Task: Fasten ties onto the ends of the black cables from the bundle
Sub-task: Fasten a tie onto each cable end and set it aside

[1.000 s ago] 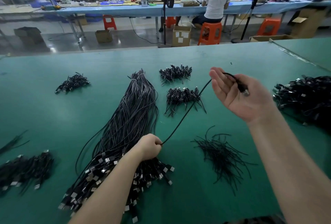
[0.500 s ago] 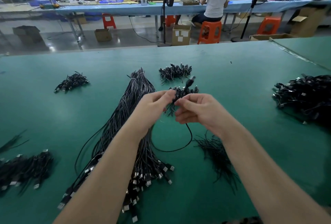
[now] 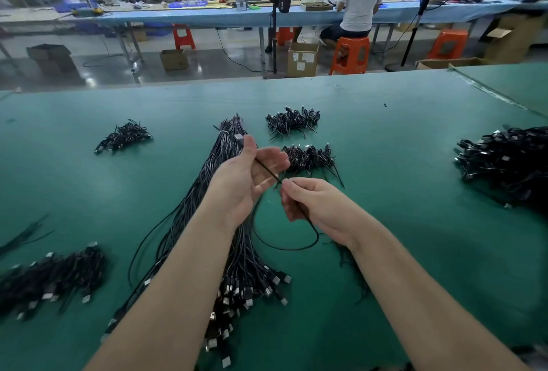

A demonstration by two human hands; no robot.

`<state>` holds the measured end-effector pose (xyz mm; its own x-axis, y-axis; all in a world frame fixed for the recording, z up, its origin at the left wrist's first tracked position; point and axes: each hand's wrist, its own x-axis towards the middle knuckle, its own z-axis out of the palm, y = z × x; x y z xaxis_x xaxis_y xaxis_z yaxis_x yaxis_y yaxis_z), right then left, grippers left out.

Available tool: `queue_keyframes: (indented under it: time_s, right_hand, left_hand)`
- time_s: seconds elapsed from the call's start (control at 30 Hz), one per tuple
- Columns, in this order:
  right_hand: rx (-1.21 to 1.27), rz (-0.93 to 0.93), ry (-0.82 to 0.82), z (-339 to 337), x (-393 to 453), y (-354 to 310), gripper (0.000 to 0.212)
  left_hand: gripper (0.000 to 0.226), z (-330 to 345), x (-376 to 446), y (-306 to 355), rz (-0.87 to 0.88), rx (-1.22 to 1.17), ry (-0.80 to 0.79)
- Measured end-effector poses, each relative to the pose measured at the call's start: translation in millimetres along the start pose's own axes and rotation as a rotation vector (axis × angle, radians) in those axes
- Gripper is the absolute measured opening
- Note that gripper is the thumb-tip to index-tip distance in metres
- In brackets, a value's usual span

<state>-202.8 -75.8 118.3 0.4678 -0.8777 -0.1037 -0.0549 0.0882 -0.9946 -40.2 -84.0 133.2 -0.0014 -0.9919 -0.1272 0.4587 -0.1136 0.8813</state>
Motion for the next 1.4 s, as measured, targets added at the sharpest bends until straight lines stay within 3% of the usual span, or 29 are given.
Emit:
queue_keyframes:
  time_s: [0.13,0.27,0.37,0.47,0.57,0.7,0.87,1.0,1.17,1.27,1.4]
  right_hand:
    - [0.139,0.118,0.045,6,4,5,0.034]
    - [0.176,0.122,0.046,7,5,7,0.034]
    - [0.126,0.132,-0.016,6,4,11,0.037]
    - [0.268,0.218,-0.058,6,5,16,0.043]
    - [0.35,0.272,-0.115,-1,8,18,0.041]
    - [0.131,0.274,-0.157,-10,10,7,0.028]
    - [-0.029,0.286,-0.022,-14,18,-1,0.05]
    - [-0.293,0.251,0.073,-12,23,-7,0.033]
    - [-0.379,0.088,0.138,-8,25,-16,0.041]
    - [-0.463,0.001,0.138,-6,25,-20,0.044]
    - [-0.449,-0.029,0.144,1,23,-22,0.041]
  left_hand:
    - [0.051,3,0,-11,-0.057,-0.008,0.024]
    - [0.049,4,-1,-9,0.04,-0.109,-0.02]
    - [0.052,3,-5,-2,0.129,-0.259,-0.14]
    - [0.043,0,-12,7,0.141,-0.288,-0.342]
    - [0.041,-4,-23,8,0.049,-0.171,-0.517]
    - [0.043,-8,-33,6,-0.047,0.175,-0.579]
    - [0.039,-7,-33,-10,-0.055,0.615,-0.421]
    - [0.038,-6,-32,-23,-0.014,0.841,-0.226]
    - [0.038,1,-34,-41,0.271,1.012,0.128]
    - [0.041,-3,-33,-53,0.304,1.04,0.197]
    - [0.036,-9,-29,-64,0.3,0.831,0.256]
